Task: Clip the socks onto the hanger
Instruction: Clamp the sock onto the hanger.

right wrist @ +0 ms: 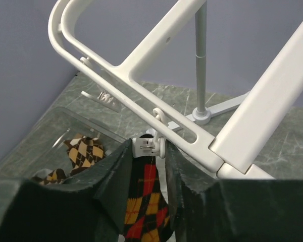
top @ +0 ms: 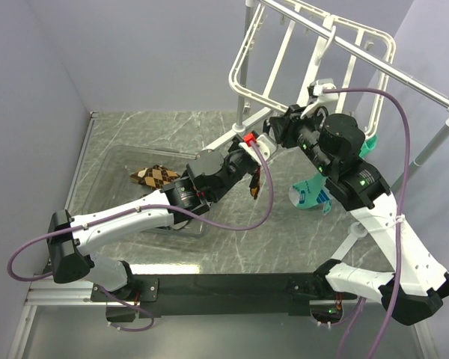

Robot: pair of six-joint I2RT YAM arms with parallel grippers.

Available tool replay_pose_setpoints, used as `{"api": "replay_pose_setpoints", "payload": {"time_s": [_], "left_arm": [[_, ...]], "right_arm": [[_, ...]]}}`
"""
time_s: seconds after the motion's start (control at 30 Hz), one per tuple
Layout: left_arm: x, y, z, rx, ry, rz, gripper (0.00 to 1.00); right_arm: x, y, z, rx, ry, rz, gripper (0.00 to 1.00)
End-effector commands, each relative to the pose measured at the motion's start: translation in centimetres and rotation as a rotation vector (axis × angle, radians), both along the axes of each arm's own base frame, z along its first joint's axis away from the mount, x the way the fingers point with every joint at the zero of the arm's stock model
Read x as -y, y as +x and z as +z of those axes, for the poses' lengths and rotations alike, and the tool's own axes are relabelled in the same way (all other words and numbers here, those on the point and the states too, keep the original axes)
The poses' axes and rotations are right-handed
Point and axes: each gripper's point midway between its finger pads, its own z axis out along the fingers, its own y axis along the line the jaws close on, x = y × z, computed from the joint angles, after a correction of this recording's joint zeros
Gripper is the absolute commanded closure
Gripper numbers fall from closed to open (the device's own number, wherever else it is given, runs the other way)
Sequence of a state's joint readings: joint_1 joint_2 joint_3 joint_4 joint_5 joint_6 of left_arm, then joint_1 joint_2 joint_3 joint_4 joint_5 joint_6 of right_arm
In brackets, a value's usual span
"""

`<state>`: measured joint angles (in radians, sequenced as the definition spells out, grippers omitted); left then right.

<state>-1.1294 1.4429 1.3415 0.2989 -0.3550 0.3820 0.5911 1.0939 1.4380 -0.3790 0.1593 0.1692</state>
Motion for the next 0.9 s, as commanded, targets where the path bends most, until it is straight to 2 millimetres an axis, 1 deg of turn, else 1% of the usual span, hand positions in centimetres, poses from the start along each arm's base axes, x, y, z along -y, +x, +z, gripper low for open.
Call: {"api": "replay_pose_setpoints", "payload": {"time_s": [0.0,0.03,0.07,0.2,0.33,0.37,0.5,0.53,0.57,0.6,0.63,0.67,0.7,0.73,0.77,0.8,0.83,0.87], "left_arm": [[-0.5,-0.3,3.7,0.061,-0.085,0.013,0.99],[-0.4,-0.4,3.8,0.061,-0.086,0.008,0.99],[-0.3,-0.3,3.7,0.059,-0.082,0.008,0.99],[-0.1,-0.2,3.4,0.055,-0.074,0.010,0.99],[0.5,-0.7,3.2,0.037,-0.075,-0.036,0.99],[0.7,-1.1,3.1,0.034,-0.070,-0.063,0.99],[1.3,-2.3,2.8,-0.005,-0.085,-0.140,0.98],[1.4,-2.7,2.8,-0.014,-0.092,-0.162,0.98],[1.6,-3.1,2.7,-0.024,-0.095,-0.187,0.96],[2.0,-3.6,2.4,-0.041,-0.094,-0.227,0.91],[2.3,-3.8,2.0,-0.051,-0.086,-0.238,0.78],[2.3,-3.8,1.7,-0.062,-0.081,-0.242,0.67],[2.0,-3.6,1.6,-0.078,-0.090,-0.224,0.58],[1.8,-3.4,1.1,-0.092,-0.088,-0.207,0.45],[1.4,-3.2,1.1,-0.101,-0.099,-0.189,0.40],[0.6,-3.2,1.6,-0.118,-0.135,-0.175,0.36],[0.1,-3.1,1.6,-0.133,-0.156,-0.165,0.24],[-0.8,-2.2,1.7,-0.147,-0.179,-0.144,0.23]], "right_arm": [[-0.3,-0.9,1.2,0.003,0.015,0.040,0.60],[-0.3,-1.1,1.3,0.004,0.019,0.043,0.53],[-0.3,-1.3,1.4,0.002,0.026,0.049,0.43],[0.0,-1.8,1.7,0.002,0.045,0.048,0.33],[0.7,-1.8,1.9,0.010,0.062,0.013,0.30],[0.8,-1.7,1.7,0.008,0.060,0.002,0.30],[2.2,-1.0,1.5,0.017,0.070,-0.088,0.30],[2.8,-0.8,1.5,0.022,0.073,-0.126,0.30],[3.0,-0.5,1.1,0.025,0.075,-0.143,0.30],[3.3,-0.5,1.2,0.035,0.075,-0.157,0.30],[3.6,-0.4,1.1,0.038,0.075,-0.178,0.30],[3.8,-0.4,1.0,0.038,0.076,-0.187,0.31],[4.0,-0.4,1.0,0.041,0.073,-0.194,0.32],[4.1,-0.3,0.9,0.040,0.068,-0.201,0.32],[4.4,-0.4,1.0,0.045,0.055,-0.210,0.33],[4.6,-0.4,1.0,0.050,0.051,-0.217,0.33],[4.8,-0.4,0.9,0.051,0.044,-0.230,0.33],[5.6,-0.2,0.7,0.054,0.031,-0.264,0.34]]}}
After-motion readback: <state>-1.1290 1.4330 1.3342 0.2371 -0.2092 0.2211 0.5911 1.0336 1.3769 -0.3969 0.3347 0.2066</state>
